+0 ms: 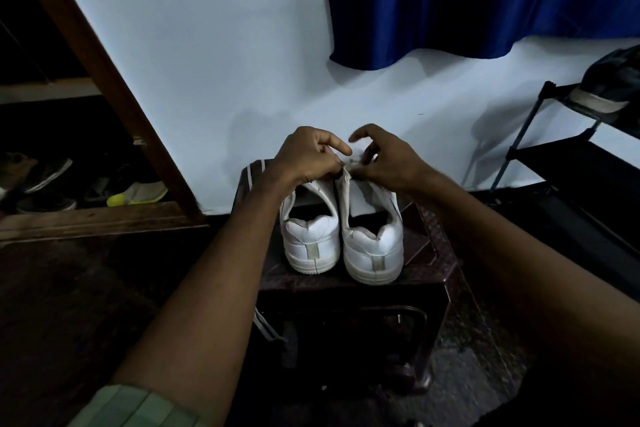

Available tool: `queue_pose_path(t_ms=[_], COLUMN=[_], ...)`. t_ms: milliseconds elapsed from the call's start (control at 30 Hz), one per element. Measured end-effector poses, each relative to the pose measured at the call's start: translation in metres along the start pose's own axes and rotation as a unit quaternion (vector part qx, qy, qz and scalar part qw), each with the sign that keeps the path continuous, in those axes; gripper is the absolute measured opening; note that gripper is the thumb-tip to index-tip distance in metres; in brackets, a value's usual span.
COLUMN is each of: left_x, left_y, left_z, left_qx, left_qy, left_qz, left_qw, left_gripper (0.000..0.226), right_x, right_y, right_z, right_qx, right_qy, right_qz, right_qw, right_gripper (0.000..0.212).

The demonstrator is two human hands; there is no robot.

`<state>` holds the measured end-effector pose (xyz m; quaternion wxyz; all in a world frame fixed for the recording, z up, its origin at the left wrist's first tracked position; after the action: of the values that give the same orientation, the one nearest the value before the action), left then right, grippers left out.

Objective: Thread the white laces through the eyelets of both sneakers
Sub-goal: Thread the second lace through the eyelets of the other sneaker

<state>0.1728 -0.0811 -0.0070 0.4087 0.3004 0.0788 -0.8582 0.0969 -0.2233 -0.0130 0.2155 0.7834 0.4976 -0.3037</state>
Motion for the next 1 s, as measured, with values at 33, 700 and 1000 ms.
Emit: queue_pose_path(t_ms=[33, 700, 1000], left_x=[0.000, 0.009, 0.009], left_y=[0.000, 0.008, 0.009], left_z=[0.000, -0.013, -0.012], left_qx=[-0.002, -0.022, -0.018], left_qy=[0.002, -0.003, 0.008], left_qz=[-0.001, -0.038, -0.039], left_qw=[1.000, 0.999, 0.999], left_gripper=[0.031, 0.036, 0.040], right_x=[-0.001, -0.014, -0.012], right_y=[-0.001, 0.001, -0.002], right_z=[-0.002, 0.002, 0.005], right_qx=[-0.018, 0.010, 0.036], right_qy=[-0.006, -0.035, -0.018], right_qz=[-0.008, -0.002, 0.004], right_qw=[1.000, 0.999, 0.999], right_gripper=[0.040, 0.005, 0.018])
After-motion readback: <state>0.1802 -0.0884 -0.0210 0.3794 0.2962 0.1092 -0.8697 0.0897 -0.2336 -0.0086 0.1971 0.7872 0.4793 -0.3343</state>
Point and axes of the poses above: each hand's wrist, its own y-axis towards the middle knuckle, its own x-axis out of the palm, z = x × y, the point moved 9 cm from there along y, towards the middle knuckle, and after that the axes turned 9 degrees about x, right-handed, at the moved point
